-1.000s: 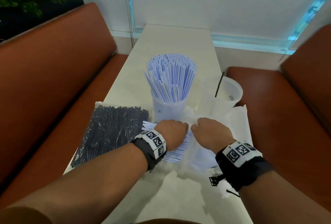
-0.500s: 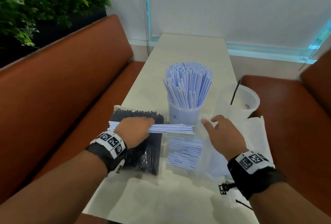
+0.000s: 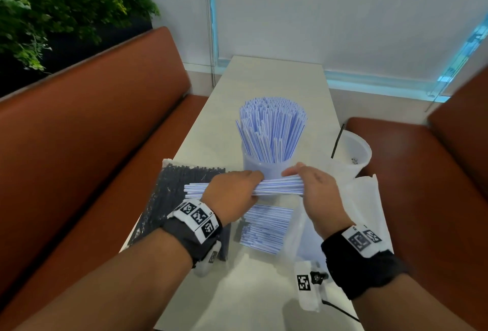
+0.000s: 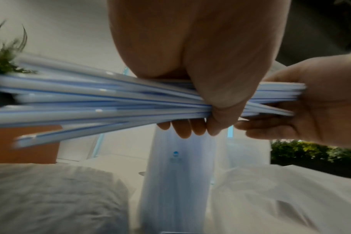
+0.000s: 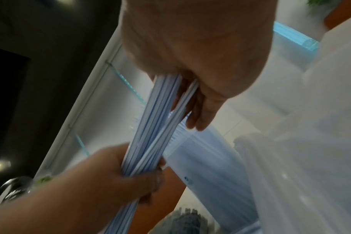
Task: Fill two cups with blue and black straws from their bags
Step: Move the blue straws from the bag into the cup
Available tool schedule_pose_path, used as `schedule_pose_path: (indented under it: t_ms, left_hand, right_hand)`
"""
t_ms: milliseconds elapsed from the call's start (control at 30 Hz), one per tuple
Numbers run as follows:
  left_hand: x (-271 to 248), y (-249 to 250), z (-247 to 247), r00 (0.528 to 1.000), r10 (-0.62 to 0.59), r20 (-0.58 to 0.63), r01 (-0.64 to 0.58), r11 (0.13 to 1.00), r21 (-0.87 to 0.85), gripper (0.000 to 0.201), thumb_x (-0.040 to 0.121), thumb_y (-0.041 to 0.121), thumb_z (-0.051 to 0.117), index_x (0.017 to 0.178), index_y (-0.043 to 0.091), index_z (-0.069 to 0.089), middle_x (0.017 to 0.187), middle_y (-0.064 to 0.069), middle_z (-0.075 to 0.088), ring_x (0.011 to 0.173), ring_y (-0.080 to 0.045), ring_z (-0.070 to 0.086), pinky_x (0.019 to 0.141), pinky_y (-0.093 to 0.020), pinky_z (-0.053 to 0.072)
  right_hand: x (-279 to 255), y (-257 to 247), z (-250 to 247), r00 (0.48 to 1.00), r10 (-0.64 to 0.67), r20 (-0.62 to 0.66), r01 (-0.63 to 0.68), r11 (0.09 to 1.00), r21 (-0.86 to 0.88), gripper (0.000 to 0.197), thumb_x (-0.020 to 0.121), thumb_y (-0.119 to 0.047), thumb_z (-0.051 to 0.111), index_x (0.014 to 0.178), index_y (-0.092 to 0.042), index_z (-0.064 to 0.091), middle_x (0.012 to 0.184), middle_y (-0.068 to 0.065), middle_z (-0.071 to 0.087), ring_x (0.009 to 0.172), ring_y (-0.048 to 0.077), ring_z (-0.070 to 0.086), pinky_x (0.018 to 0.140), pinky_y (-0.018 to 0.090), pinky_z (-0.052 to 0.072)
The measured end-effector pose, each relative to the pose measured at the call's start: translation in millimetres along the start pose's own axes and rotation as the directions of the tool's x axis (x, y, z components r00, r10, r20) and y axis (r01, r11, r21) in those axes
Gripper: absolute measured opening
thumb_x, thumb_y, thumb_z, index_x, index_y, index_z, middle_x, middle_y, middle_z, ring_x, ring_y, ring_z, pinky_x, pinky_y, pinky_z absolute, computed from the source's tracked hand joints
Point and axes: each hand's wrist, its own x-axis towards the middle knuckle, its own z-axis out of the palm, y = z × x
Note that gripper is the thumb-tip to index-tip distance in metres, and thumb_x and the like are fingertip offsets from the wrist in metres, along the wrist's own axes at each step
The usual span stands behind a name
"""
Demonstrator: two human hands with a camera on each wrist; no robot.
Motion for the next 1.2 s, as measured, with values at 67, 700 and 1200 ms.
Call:
schedule_pose_path:
  t_ms: [67, 700, 1200]
  left_hand:
    - [2.7, 16.6, 3.4, 1.0, 0.03, -0.004, -0.03, 1.0, -0.007, 0.025, 0.087, 0.036, 0.06, 0.111, 0.027, 0.054, 0.089, 0.005, 0.065, 0.072, -0.022, 0.063, 0.056, -0.028, 0.038]
    - [41.5, 40.8, -93.3, 0.731, -0.643, -0.231, -0.391, -0.116, -0.913, 0.016, 0.092, 0.009, 0.069, 0.094, 0.023, 0.06, 0.07, -0.006, 0.061, 0.057, -0.026, 0.062, 0.064, -0.038, 0.054]
    - [46.8, 41.5, -72.8, 0.707, -0.705, -0.054, -0.288, -0.217, -0.933, 0.017, 0.094, 0.001, 0.063, 0.094, 0.017, 0.057, 0.078, -0.01, 0.06, 0.068, -0.027, 0.06, 0.074, -0.041, 0.054]
  right_hand:
    - [-5.1, 2.5, 7.4, 0.999, 0.014, 0.039, -0.011, 0.996, -0.085, 0.039, 0.103, -0.026, 0.052, 0.076, -0.015, 0.079, 0.078, 0.001, 0.076, 0.073, 0.012, 0.068, 0.073, 0.023, 0.049]
    - [-6.1, -2.5, 15.6, 0.833, 0.496, 0.244, -0.532, 0.601, 0.597, 0.074, 0.097, -0.067, 0.043, 0.131, -0.002, 0.058, 0.125, 0.02, 0.068, 0.111, 0.034, 0.069, 0.097, 0.047, 0.055]
    - [-8.1, -12.9, 17.5, 0.98, 0.068, 0.188, -0.11, 0.969, 0.222, 0.03, 0.09, -0.047, 0.065, 0.11, -0.026, 0.072, 0.112, -0.004, 0.073, 0.111, 0.018, 0.067, 0.096, 0.037, 0.054]
